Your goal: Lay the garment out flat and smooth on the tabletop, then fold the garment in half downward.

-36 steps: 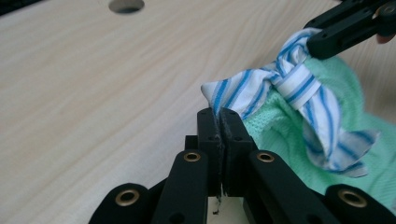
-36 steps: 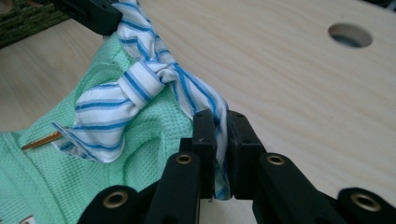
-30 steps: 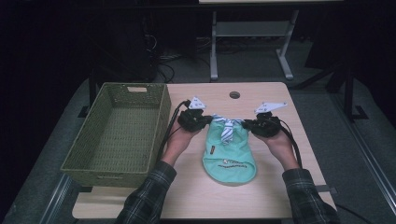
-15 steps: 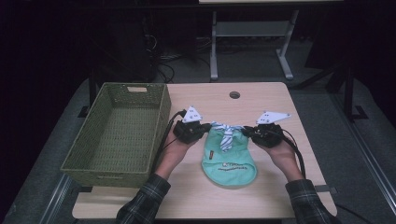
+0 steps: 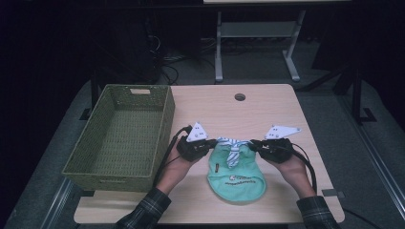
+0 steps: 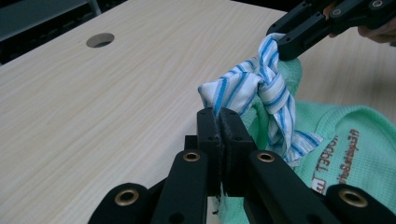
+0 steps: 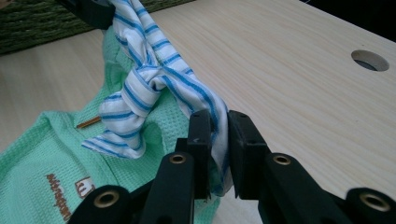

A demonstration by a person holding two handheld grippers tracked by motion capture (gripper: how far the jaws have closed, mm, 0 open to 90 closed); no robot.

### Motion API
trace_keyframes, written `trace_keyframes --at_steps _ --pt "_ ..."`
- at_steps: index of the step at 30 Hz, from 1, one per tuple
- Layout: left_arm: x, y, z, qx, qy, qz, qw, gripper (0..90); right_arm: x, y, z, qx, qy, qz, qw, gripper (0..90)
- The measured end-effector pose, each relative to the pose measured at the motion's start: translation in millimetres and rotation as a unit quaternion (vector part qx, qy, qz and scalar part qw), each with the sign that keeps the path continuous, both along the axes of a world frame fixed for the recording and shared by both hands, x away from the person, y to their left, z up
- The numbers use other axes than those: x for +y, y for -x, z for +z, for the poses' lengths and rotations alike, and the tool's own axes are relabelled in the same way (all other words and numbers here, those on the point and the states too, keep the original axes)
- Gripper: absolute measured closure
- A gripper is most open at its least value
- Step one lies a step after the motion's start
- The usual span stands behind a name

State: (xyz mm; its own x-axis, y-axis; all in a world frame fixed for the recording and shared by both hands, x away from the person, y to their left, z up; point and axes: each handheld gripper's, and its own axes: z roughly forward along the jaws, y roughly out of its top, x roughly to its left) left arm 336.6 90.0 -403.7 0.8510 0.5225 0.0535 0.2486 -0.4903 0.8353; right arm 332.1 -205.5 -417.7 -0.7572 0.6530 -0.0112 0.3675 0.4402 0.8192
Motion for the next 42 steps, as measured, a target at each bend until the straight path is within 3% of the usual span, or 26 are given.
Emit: trace_keyframes --at_steps 5,8,16,30,36,42 --pt "0.9 9.9 -0.2 0.000 0.002 -0.008 1.0000 87.6 -1.5 11.5 -2.9 0.000 -0.006 0.005 1.0000 78.9" --pt "1.5 16.4 -1.1 -0.003 0.003 -0.013 0.9999 87.7 -2.8 20.4 -3.7 -0.013 -0.008 0.008 0.9999 78.8" --pt "1.6 37.8 -5.6 -0.001 -0.004 -0.035 0.9994 87.5 -4.9 43.1 -9.1 -0.003 0.001 0.023 0.9997 77.0" --pt "-4.6 62.7 -22.9 0.046 -0.021 -0.059 0.9970 87.4 -11.1 70.4 -24.1 0.022 0.008 0.040 0.9989 76.1" --pt "-7.6 64.0 -33.6 0.067 -0.045 -0.063 0.9948 87.4 -11.6 77.6 -31.1 0.037 0.010 0.046 0.9982 77.0" --pt "-6.0 54.2 -40.2 0.066 -0.069 -0.057 0.9938 87.4 -6.4 77.6 -35.8 0.048 0.010 0.055 0.9973 77.8"
